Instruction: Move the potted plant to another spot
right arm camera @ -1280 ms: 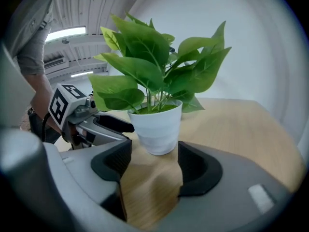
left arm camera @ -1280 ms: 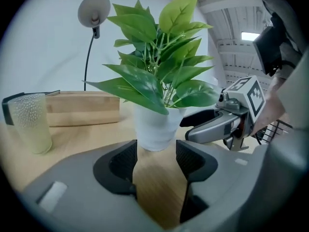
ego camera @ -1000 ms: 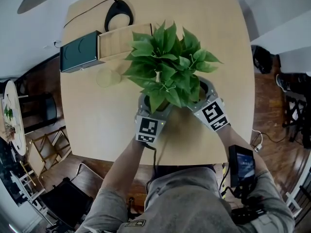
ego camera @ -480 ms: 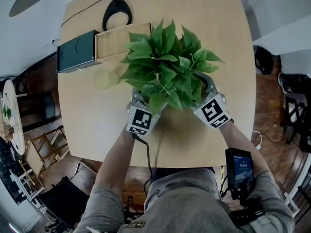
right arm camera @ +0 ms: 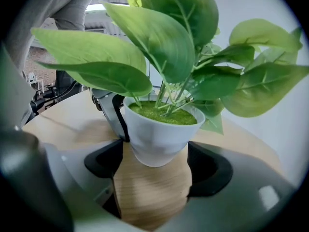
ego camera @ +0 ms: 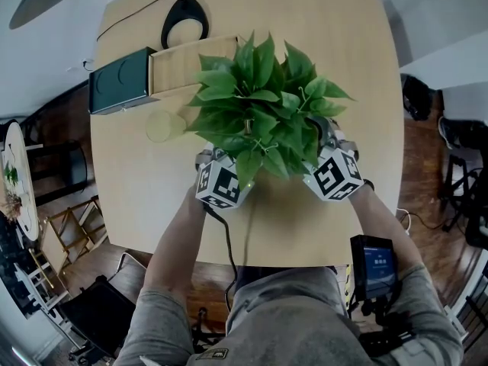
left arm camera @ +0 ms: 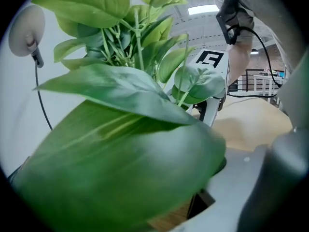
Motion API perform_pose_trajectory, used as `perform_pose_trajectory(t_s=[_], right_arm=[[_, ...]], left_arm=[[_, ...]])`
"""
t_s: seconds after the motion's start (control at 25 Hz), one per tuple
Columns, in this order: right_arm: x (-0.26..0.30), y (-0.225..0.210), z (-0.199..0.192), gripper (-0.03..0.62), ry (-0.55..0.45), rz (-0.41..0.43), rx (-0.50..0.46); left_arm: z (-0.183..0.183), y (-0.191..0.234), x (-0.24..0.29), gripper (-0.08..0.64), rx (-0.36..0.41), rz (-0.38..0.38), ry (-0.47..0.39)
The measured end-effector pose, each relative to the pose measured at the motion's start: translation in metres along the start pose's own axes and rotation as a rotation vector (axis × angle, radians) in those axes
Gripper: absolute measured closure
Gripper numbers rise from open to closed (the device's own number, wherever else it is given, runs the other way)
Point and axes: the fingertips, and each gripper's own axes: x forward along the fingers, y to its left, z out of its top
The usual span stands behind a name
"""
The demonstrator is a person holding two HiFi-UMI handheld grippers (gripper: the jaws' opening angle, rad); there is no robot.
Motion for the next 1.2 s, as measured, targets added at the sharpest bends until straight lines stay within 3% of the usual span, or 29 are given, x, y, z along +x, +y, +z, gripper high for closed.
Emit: perform_pose_trajectory(t_s=[0.08,0.28,0.4,0.92,1.2], right_arm=[[-0.001,-0.001,0.0,0.169,0.003,-0.002,-0.011],[-0.002,-0.003,0.005,0.186,0.005,-0.001,-0.024],[-0.003,-0.006,0.008,0.232,-0.002,-0.012,-0.022],[-0.013,0.003,0.012,0.236,-0.008,0.003,-0.03],[-0.027,0.013,0.052,0.238,-0.026,0.013,-0.056]], left_arm=[[0.002,-0.003,0.0,0.189,0.018,-0.007,0.005],[0.001,-0.001,-0.001,0.192,0.001,-0.003,0.005],[0.001,0.0,-0.003,0.19,-0.012,0.002,0.002],[0.008,-0.009,-0.014,0.192,-0.028,0.033,0.018],[0.029,-0.001,-0.051,0.193,-0.049,0.056,0.007]])
